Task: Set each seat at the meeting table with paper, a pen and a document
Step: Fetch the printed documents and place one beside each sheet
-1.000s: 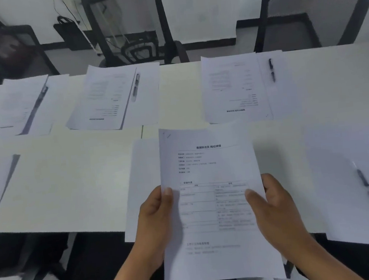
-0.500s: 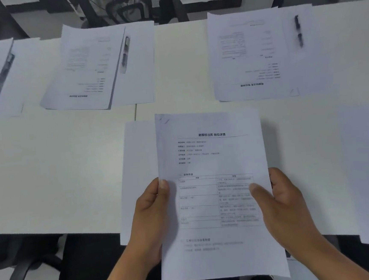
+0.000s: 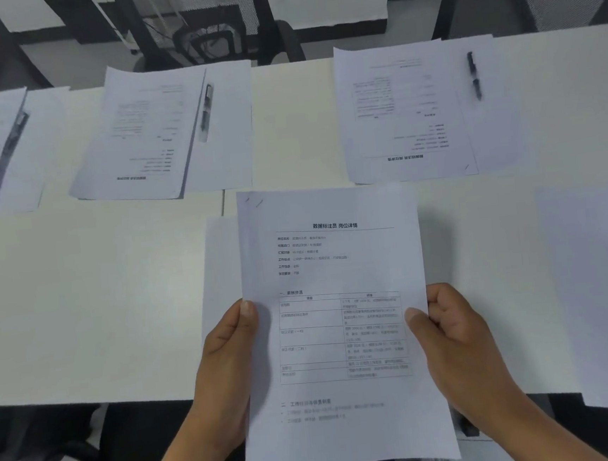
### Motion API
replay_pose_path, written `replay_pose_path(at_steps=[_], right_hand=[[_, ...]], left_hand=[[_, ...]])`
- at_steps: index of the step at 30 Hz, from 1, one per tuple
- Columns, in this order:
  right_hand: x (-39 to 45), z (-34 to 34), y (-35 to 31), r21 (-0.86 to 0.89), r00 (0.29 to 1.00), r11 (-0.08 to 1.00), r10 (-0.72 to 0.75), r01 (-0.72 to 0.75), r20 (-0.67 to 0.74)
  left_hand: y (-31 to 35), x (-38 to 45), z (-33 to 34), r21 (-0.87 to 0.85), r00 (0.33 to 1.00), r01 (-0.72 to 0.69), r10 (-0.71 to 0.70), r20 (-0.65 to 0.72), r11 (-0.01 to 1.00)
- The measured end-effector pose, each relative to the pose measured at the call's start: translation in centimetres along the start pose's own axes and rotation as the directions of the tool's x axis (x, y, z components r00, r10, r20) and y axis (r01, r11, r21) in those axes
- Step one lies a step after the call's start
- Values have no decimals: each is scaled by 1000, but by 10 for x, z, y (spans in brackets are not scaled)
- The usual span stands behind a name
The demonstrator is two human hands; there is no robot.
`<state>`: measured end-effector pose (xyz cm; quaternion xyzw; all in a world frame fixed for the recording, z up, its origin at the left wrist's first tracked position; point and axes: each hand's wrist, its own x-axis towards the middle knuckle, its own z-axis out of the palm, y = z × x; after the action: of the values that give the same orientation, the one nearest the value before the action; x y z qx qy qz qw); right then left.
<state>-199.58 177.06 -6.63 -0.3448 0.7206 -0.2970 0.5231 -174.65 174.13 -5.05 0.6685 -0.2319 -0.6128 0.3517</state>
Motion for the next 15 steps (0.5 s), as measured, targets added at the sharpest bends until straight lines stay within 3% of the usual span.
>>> replay_pose_path(at_steps=[15], right_hand=[[17, -10, 19, -330, 997, 944, -3, -22, -75]], left_hand=[[41, 2, -41, -72, 974, -203, 194, -119, 976]])
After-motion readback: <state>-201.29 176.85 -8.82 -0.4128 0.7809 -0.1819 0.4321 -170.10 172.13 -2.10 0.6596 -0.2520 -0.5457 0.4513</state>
